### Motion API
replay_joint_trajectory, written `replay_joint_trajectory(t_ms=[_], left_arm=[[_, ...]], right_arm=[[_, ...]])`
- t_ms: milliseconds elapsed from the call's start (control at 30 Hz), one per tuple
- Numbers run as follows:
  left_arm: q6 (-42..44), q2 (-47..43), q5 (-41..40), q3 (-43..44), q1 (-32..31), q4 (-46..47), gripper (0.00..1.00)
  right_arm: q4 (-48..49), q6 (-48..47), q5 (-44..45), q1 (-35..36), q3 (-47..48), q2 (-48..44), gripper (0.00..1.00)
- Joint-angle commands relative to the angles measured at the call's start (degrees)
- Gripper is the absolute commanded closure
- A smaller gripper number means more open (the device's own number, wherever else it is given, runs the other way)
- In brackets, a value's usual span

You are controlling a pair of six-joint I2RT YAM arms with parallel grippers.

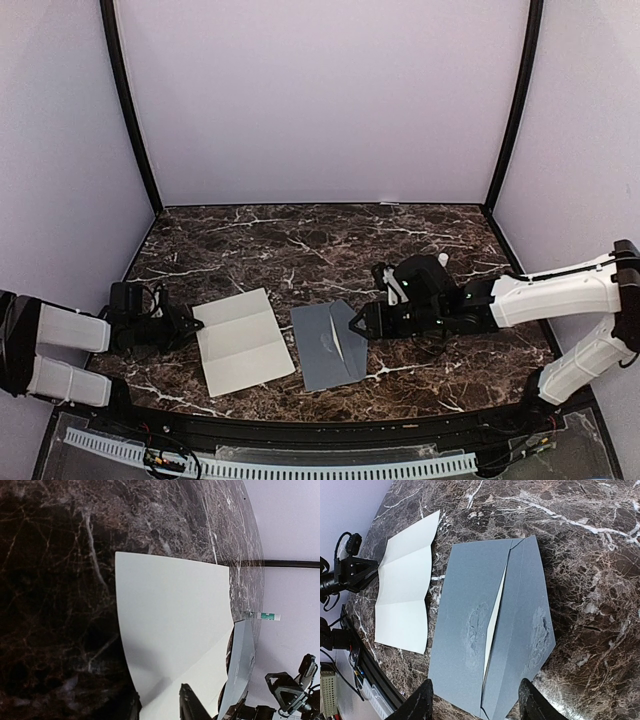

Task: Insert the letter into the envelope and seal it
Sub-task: Pick up the letter from the center of the board.

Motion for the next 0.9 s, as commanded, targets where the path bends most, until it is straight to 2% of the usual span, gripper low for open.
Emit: replay_joint_trajectory(t_ms=[0,100,333,600,767,867], left_arm=[[-0.1,0.6,-0.1,-1.1,0.4,0.7,0.78],[-0.4,0.5,-0.1,-1.1,0.3,1.1,0.86],[-0.9,0.1,1.0,-0.9,0.3,2.4,0.99],[-2.1,-4.6,3.8,0.4,0.3,2.8,1.00],[-1.2,-12.1,5.9,7.0,0.3,-2.7,1.00],[2.2,-13.4,9.4,12.5,0.3,-6.5,1.00]], right_arm=[[1.0,-0.6,-0.3,-0.2,1.7,0.9,0.46],[0.8,-0.7,-0.3,-0.2,1.9,1.0,0.46],[0.4,-0.7,0.2,-0.2,2.4,0.9,0.46],[-0.8,-0.7,1.5,-0.2,2.3,-0.6,0.46],[-0.2,-1.9,3.9,-0.2,1.7,-5.3,0.45],[1.7,-3.3,4.1,-0.2,0.6,-8.7,0.43]])
